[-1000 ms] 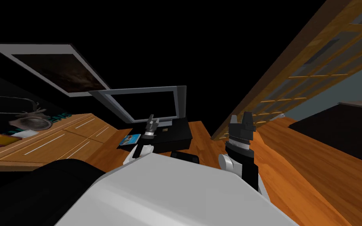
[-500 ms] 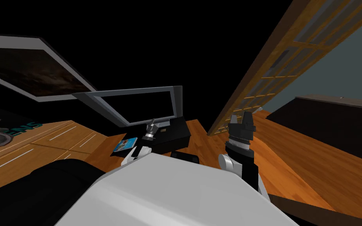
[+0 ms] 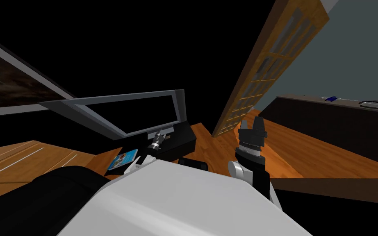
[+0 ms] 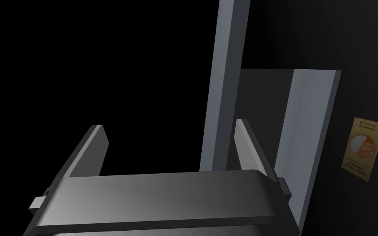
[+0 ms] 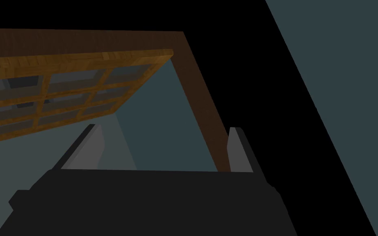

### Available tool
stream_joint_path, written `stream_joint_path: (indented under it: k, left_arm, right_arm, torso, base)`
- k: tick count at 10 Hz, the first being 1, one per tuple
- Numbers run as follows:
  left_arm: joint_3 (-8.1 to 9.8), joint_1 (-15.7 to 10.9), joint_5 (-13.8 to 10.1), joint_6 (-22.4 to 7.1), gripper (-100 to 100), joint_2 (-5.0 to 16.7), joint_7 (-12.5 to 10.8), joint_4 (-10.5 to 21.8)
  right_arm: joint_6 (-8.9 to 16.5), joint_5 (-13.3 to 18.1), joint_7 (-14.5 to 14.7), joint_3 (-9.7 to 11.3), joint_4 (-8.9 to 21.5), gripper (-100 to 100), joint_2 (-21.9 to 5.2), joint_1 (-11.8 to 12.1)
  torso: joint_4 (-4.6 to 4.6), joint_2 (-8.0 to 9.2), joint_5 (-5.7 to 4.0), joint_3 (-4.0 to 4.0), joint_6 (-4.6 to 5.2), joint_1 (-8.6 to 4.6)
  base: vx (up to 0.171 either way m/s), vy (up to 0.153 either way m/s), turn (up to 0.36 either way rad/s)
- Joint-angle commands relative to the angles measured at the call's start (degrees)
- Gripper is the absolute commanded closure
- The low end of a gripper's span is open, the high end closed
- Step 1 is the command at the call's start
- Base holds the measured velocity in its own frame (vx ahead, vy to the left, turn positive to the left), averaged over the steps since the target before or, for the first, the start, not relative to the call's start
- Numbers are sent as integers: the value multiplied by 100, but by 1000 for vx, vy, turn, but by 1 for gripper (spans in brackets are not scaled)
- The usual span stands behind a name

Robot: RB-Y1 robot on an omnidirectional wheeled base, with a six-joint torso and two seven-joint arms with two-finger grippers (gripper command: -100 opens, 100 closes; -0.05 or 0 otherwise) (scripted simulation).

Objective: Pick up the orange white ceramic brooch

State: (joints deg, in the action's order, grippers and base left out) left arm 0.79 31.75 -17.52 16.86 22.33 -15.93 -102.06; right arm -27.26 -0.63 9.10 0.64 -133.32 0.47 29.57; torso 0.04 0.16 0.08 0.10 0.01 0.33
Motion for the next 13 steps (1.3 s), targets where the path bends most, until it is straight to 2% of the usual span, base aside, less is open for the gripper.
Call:
stream_joint_path:
  k: [1, 2, 3, 5, 6, 7, 9, 10, 11, 12, 13]
  left_arm:
    - [28, 40, -136, -170, -100, 129, -101, 149]
    - [11, 52, -353, -374, -100, 269, -209, 426]
    - [11, 52, -353, -400, -100, 269, -209, 426]
    - [-22, 61, -760, -807, -100, 533, -412, 862]
    - [-22, 61, -805, -878, -100, 533, -412, 996]
    - [-35, 58, -1040, -1111, -100, 658, -504, 1143]
    - [-35, 58, -1040, -1124, -100, 658, -504, 1284]
    - [-46, 49, -1278, -1375, -100, 777, -590, 1485]
    - [-46, 49, -1278, -1375, -100, 777, -590, 1573]
    - [-54, 35, -1521, -1601, -100, 891, -668, 1789]
    - [-54, 35, -1521, -1630, -100, 891, -668, 1861]
  right_arm:
    - [0, 0, 0, 0, 0, 0, 0, 0]
    - [0, 0, 0, -1, 0, 0, 0, 1]
    - [0, 0, 0, 0, 0, 0, 0, 0]
    - [0, 0, 0, 0, 0, 0, 0, 0]
    - [0, 0, 0, 0, 0, 0, 0, 0]
    - [0, 0, 0, -1, 0, 0, 0, 2]
    - [0, 0, 0, -1, 0, 0, 0, 2]
    - [0, 0, 0, -1, 0, 0, 0, 3]
    - [0, 0, 0, 0, 0, 0, 0, 1]
    - [0, 0, 0, -1, 0, 0, 0, 2]
    - [0, 0, 0, -1, 0, 0, 0, 1]
  torso:
    - [0, 0, 0, 0, 0, 0]
    - [-1, -8, -1, -4, -5, -3]
    - [-2, -11, -1, -6, -1, 1]
    - [-2, -9, -2, -5, 1, -4]
    - [0, 0, 0, 0, -2, 6]
    - [-1, -5, 0, -2, -7, 2]
    - [-3, -18, 0, -10, -6, 2]
    - [-5, -26, -2, -14, -9, -7]
    - [-5, -24, -3, -13, 0, -8]
    - [-4, -22, -1, -12, -8, -4]
    - [-3, -18, -1, -10, -3, 2]
  base:
    - [-41, 41, -162]
    - [-36, 50, -309]
    - [-39, 47, -164]
    - [-72, 47, -387]
    - [-57, 51, -195]
    - [-41, 47, -329]
    - [-20, 30, -93]
    - [-24, 12, -345]
    - [-33, 33, -186]
    - [-43, 45, -284]
    - [-32, 43, -190]
